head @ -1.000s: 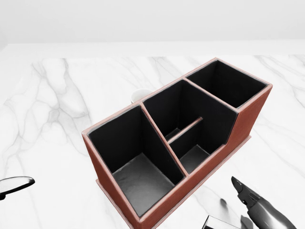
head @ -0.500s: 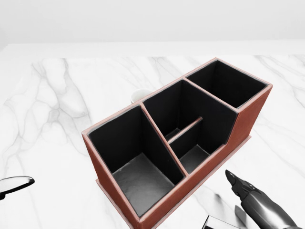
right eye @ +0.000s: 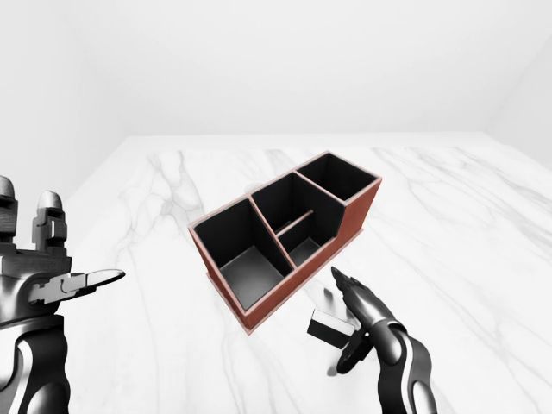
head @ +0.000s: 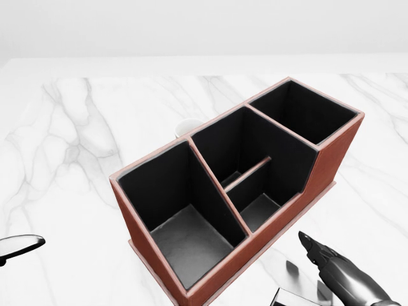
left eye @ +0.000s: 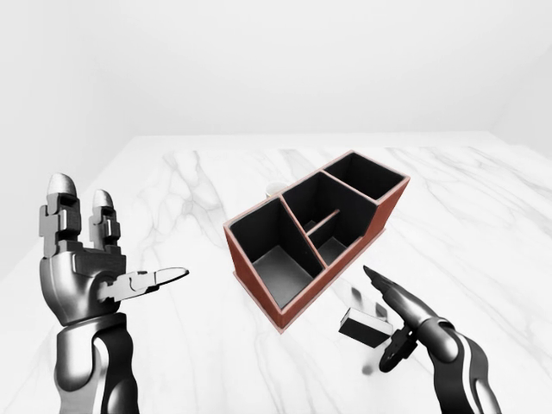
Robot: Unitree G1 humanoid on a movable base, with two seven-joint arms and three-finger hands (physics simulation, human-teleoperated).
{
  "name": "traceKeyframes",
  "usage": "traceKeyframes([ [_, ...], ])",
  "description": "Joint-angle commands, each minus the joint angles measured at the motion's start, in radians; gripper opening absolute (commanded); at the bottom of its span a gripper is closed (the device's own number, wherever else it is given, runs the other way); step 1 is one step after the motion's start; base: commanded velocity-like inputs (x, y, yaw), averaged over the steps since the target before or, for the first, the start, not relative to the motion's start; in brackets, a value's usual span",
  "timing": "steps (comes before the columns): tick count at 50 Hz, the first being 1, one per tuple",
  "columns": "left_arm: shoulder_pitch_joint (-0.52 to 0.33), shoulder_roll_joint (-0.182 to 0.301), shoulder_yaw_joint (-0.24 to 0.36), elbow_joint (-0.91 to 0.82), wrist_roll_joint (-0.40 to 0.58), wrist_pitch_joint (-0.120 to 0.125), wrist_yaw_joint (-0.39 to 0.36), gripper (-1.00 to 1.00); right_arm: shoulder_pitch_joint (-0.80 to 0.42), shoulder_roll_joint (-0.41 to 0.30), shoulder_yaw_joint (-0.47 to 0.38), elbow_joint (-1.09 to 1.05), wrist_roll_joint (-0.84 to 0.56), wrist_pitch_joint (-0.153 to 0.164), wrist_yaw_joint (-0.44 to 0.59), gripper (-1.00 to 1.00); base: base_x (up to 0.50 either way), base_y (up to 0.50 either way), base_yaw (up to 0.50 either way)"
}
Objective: Pick up the book and place it in the left compartment of the caddy.
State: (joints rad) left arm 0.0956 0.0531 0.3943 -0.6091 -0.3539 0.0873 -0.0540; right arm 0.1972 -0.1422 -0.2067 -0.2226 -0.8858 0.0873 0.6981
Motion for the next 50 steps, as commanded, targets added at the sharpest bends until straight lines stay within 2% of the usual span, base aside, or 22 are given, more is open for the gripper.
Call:
traceKeyframes([
  [1, 0.000, -0.001, 0.000, 0.000, 0.001, 0.000, 0.000, 1.00, -0.013, -0.007, 0.005, 0.018, -0.002, 0.000, 0.000, 1.00, 0.00, 0.00, 0.00],
  [47, -0.003, 0.003, 0.009, 0.007, -0.010, 0.000, 0.005, 1.00, -0.049, -0.039, 0.042, 0.206, 0.052, 0.000, 0.000, 1.00, 0.00, 0.00, 0.00],
  [48, -0.003, 0.004, 0.007, 0.007, -0.008, 0.000, 0.005, 1.00, -0.046, -0.039, 0.043, 0.199, 0.052, 0.000, 0.000, 0.80, 0.00, 0.00, 0.00],
  [49, -0.003, 0.002, 0.004, 0.010, -0.005, 0.000, 0.004, 1.00, -0.046, -0.038, 0.044, 0.197, 0.052, 0.000, 0.000, 0.22, 0.00, 0.00, 0.00],
  [50, -0.002, 0.002, 0.004, 0.011, -0.005, 0.000, 0.004, 1.00, -0.046, -0.038, 0.044, 0.197, 0.052, 0.000, 0.000, 0.22, 0.00, 0.00, 0.00],
])
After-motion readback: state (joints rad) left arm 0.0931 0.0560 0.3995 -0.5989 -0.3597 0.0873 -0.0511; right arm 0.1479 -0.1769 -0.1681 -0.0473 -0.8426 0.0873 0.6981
